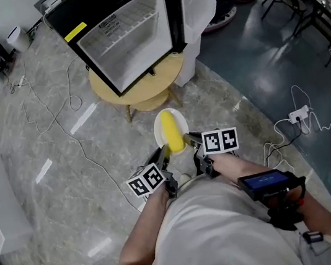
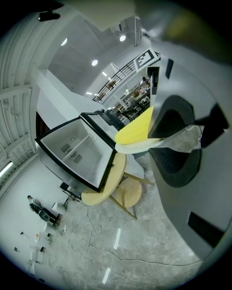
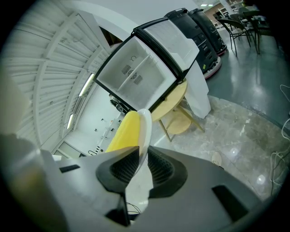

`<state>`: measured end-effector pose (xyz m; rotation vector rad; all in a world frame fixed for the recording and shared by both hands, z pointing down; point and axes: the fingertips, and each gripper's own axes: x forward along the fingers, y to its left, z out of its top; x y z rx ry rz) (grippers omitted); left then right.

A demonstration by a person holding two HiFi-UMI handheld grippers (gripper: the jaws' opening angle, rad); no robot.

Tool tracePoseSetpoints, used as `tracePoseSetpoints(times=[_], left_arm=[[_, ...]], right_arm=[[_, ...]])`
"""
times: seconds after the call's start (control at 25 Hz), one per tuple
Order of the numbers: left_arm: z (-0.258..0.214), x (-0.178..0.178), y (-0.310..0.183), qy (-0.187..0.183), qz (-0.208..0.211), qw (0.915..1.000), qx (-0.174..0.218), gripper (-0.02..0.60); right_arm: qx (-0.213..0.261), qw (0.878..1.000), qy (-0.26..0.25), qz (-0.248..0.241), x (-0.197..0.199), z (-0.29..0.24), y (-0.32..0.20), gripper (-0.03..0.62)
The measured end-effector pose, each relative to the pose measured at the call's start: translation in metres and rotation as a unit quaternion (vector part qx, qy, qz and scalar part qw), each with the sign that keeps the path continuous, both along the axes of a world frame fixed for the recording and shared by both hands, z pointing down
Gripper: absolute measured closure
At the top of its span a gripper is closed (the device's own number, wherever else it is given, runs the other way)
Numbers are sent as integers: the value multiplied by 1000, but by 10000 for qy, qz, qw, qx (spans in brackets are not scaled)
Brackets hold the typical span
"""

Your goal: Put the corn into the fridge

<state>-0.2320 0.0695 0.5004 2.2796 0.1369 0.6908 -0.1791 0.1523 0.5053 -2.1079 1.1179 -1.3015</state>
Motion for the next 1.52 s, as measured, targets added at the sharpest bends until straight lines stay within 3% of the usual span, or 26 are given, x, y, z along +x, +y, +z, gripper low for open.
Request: tracePoseSetpoints(times=[0.56,1.2,1.52], left_arm=[[-3,9,-3,53,89,9999,-50,517],[-6,11,-9,60,-111,9999,116,515],[2,32,4,-26,-142,9999,63,515]], right_arm=[[-82,9999,68,63,8,-3,-2,534],[-15,9999,88,-134,12,-4,-11,534],[-56,9997,53,-218,34,1,2,534]])
